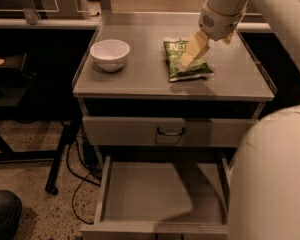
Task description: Place green jalapeno chip bag into middle drawer
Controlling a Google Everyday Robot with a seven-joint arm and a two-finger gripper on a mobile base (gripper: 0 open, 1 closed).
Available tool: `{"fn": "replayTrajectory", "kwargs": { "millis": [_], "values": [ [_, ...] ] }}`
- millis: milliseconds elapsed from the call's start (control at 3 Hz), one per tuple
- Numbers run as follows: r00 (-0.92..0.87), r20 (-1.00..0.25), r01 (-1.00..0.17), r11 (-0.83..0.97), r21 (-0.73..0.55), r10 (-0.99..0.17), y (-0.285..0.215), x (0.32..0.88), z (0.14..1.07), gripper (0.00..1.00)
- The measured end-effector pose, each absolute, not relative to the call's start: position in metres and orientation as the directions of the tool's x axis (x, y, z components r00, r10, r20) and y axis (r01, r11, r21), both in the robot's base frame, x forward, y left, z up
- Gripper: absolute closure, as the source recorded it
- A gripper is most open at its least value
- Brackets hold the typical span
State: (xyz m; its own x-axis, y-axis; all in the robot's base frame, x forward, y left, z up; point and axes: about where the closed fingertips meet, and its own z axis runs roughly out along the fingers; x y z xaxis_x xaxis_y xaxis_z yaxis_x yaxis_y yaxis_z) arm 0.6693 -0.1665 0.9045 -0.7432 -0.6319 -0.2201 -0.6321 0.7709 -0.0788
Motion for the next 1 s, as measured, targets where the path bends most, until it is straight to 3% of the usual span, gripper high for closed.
{"fn": "replayTrajectory", "kwargs": {
  "millis": [1000],
  "values": [
    [-0.763, -0.279, -0.6, 0.799, -0.029, -0.583, -0.141, 0.705, 0.904, 0.0]
  ]
}}
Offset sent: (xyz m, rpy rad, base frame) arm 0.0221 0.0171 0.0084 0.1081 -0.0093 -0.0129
